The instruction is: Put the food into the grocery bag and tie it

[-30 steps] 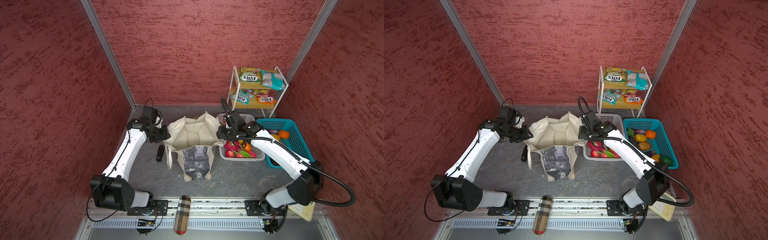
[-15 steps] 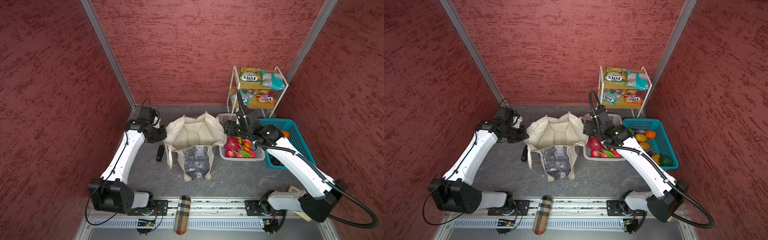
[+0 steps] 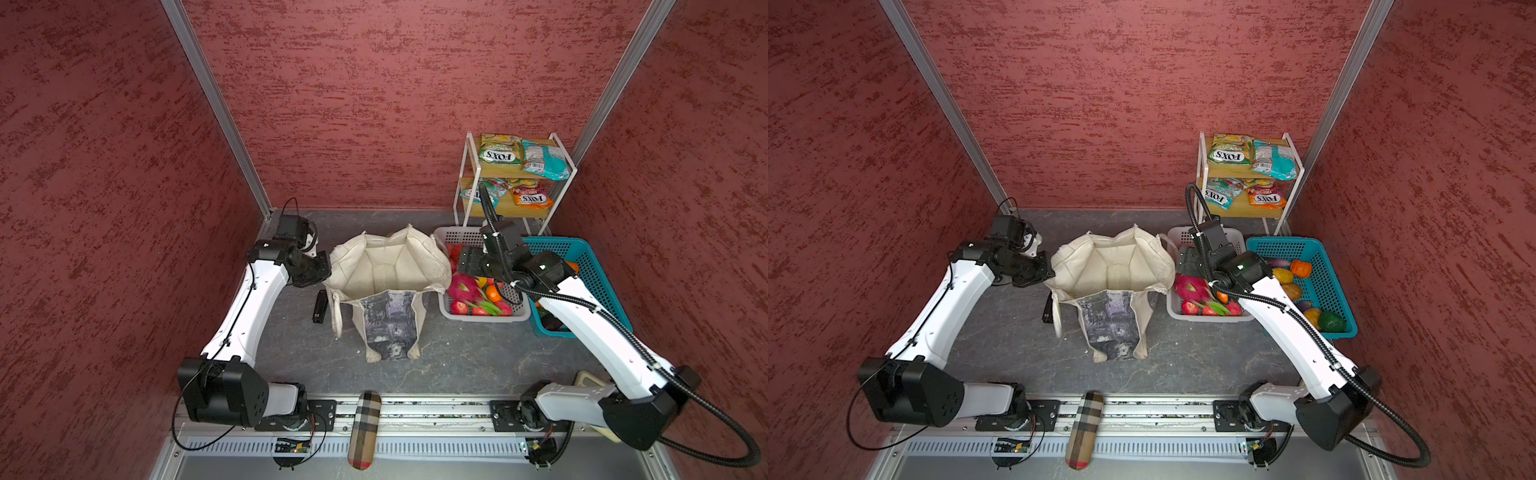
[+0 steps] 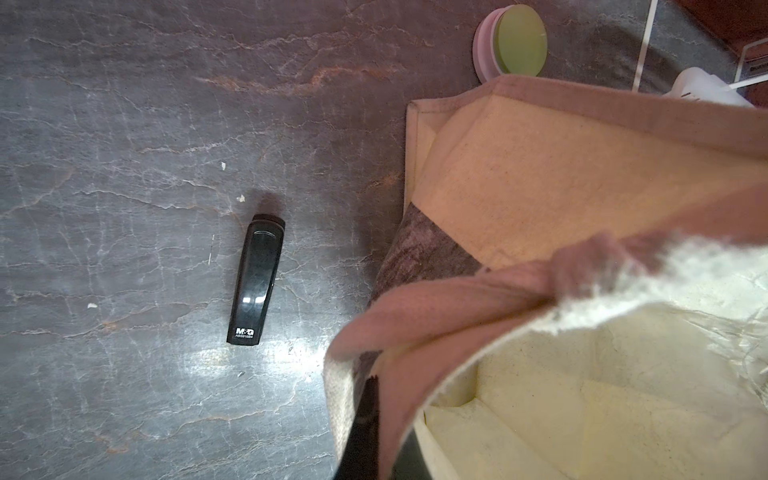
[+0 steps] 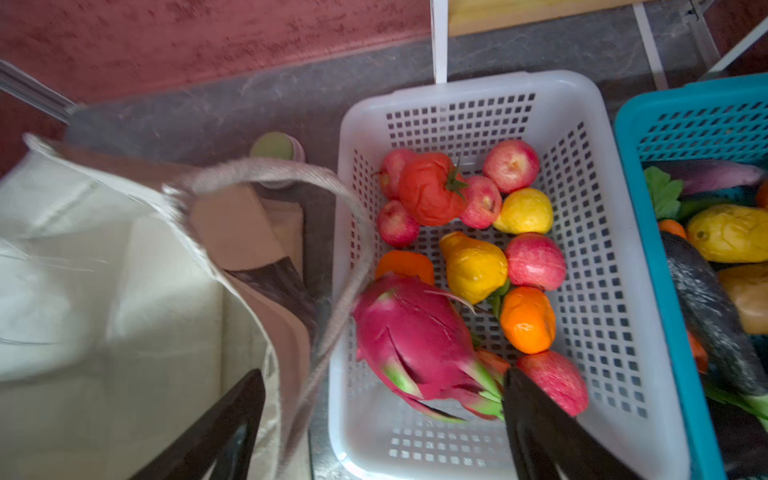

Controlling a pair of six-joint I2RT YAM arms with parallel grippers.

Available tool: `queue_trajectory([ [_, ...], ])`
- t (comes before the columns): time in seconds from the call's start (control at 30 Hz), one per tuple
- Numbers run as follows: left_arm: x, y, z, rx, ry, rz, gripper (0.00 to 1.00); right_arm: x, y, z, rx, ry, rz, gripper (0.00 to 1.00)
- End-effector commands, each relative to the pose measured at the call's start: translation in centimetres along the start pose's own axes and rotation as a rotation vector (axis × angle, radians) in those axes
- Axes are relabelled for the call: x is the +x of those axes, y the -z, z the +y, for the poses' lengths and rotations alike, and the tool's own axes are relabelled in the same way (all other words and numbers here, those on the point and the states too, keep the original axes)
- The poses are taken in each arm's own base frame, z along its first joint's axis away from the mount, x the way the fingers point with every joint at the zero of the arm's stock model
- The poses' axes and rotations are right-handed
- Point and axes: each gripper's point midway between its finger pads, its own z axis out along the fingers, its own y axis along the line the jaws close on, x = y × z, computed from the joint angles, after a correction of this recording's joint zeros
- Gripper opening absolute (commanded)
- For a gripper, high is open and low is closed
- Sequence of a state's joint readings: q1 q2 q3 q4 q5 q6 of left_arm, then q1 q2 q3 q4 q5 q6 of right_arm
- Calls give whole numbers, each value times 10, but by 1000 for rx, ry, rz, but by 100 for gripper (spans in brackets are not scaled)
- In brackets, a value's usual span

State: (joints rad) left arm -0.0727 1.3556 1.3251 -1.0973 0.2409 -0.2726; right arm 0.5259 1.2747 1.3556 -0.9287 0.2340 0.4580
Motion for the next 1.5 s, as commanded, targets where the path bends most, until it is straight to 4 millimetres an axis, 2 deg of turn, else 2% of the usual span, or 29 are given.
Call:
queue_trajectory([
  [0.0, -6, -3, 7, -25, -1, -24, 0, 13, 6, -14, 28, 172, 13, 91],
  [0.27, -6, -5, 8, -23, 6, -24, 0, 34, 11, -15, -62, 598, -86, 90],
  [0.33, -6, -4, 7, -19, 6, -25, 0, 46, 6, -17, -71, 701, -55, 92],
  [0.43, -5, -4, 7, -16, 7, -24, 0, 75, -5, -17, -123, 851, 49, 96],
  [0.53, -5, -4, 6, -12, 8, -23, 0, 80, -11, -19, -132, 916, 75, 98],
  [0.83, -4, -4, 5, -7, 7, -22, 0, 72, -39, -19, -191, 961, 88, 99],
  [1.03, -4, -4, 5, -2, 4, -21, 0, 76, -64, -29, -236, 999, 121, 99],
  [1.47, -4, -7, 2, 10, 4, -18, 0, 77, -85, -18, -306, 1041, 119, 99],
])
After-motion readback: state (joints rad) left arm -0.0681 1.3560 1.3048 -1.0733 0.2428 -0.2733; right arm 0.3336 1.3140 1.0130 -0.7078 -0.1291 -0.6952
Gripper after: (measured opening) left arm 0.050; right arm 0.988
